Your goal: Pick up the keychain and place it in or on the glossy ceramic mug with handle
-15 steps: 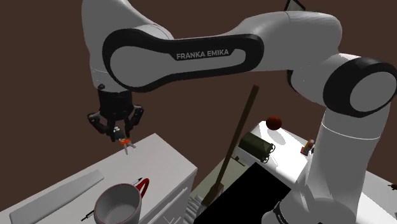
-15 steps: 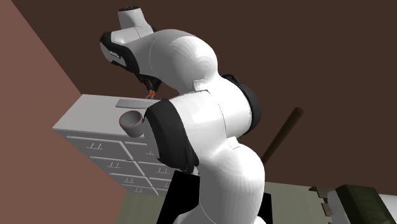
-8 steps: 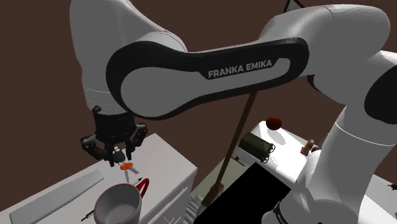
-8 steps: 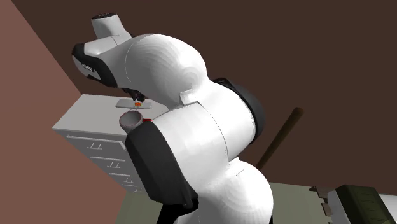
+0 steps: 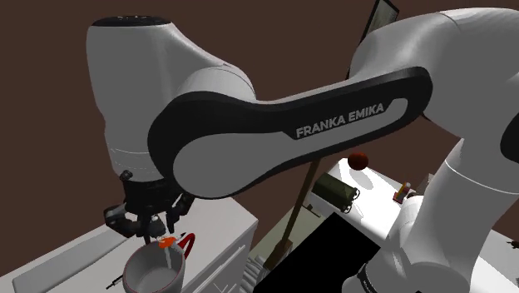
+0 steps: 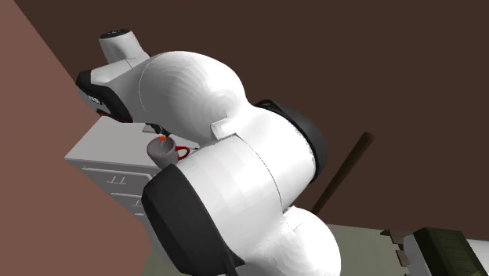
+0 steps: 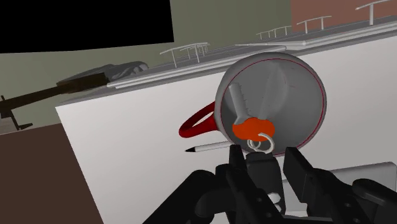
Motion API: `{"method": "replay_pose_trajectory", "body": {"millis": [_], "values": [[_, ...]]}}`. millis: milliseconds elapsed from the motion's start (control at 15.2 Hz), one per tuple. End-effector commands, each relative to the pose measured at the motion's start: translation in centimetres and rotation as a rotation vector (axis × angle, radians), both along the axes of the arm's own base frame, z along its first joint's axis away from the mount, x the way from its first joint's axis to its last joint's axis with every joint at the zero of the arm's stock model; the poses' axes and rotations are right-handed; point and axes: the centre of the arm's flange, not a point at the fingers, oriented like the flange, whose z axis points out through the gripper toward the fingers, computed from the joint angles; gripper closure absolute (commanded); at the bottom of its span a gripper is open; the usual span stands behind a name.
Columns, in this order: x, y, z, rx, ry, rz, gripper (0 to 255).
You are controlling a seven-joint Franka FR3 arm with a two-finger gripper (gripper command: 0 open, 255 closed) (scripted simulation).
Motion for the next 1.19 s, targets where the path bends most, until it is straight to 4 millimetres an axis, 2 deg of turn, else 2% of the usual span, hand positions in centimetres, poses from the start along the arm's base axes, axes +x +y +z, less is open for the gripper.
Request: {"method": "replay_pose_trajectory", "body": {"millis": [0, 528, 990, 1056, 1122], "values": [[-0.1, 0.0, -1.1, 0.0, 0.0, 0.0, 255], [-0.1, 0.0, -5.5, 0.0, 0.0, 0.0, 255], [-0.1, 0.0, -5.5, 0.0, 0.0, 0.0, 255], [-0.1, 0.1, -5.4, 0.0, 0.0, 0.0, 0], [-0.1, 0.1, -5.4, 0.0, 0.0, 0.0, 0]]}}
